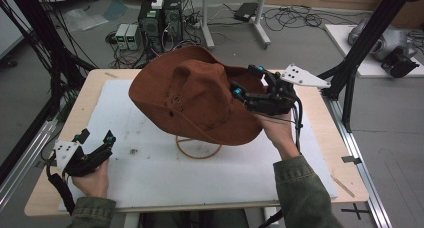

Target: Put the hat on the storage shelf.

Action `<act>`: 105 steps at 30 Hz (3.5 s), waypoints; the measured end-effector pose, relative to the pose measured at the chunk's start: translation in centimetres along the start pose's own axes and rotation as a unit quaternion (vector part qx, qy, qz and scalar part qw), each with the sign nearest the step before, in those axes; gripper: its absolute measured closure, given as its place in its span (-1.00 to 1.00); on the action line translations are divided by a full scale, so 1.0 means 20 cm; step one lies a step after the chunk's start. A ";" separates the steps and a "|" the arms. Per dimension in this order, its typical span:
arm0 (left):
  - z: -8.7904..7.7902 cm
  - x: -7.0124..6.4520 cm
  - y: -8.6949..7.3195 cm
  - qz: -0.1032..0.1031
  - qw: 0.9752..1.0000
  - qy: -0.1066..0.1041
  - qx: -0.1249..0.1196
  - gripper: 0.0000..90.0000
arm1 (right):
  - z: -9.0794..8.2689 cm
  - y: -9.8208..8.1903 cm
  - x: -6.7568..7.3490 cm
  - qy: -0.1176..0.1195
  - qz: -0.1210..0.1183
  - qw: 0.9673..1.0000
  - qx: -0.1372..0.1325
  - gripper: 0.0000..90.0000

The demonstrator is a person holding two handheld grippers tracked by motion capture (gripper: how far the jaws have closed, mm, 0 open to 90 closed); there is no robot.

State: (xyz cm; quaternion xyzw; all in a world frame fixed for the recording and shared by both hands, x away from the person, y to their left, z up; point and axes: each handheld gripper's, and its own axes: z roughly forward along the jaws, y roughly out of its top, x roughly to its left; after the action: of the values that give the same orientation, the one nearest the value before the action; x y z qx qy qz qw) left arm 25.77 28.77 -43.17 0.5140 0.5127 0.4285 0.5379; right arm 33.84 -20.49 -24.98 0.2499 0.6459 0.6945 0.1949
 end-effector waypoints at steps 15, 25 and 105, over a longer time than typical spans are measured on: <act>0.00 0.00 0.00 -0.001 1.000 0.000 -0.002 -0.54 | -0.19 -0.04 -0.07 -0.079 -0.015 0.997 -0.016 -0.78; 0.00 0.00 0.00 0.000 1.000 -0.002 0.000 -0.54 | -0.31 -0.12 -0.14 -0.131 -0.012 0.991 -0.028 -0.93; 0.00 -0.02 -0.01 -0.006 1.000 -0.003 0.001 -0.54 | -0.65 -0.84 -0.25 -0.315 0.004 0.948 0.040 -0.92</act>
State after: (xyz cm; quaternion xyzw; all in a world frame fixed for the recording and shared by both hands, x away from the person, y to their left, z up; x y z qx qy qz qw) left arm 25.69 28.45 -43.27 0.5130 0.5146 0.4233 0.5412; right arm 29.23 -32.31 -42.75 0.4666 0.5780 0.5546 0.3751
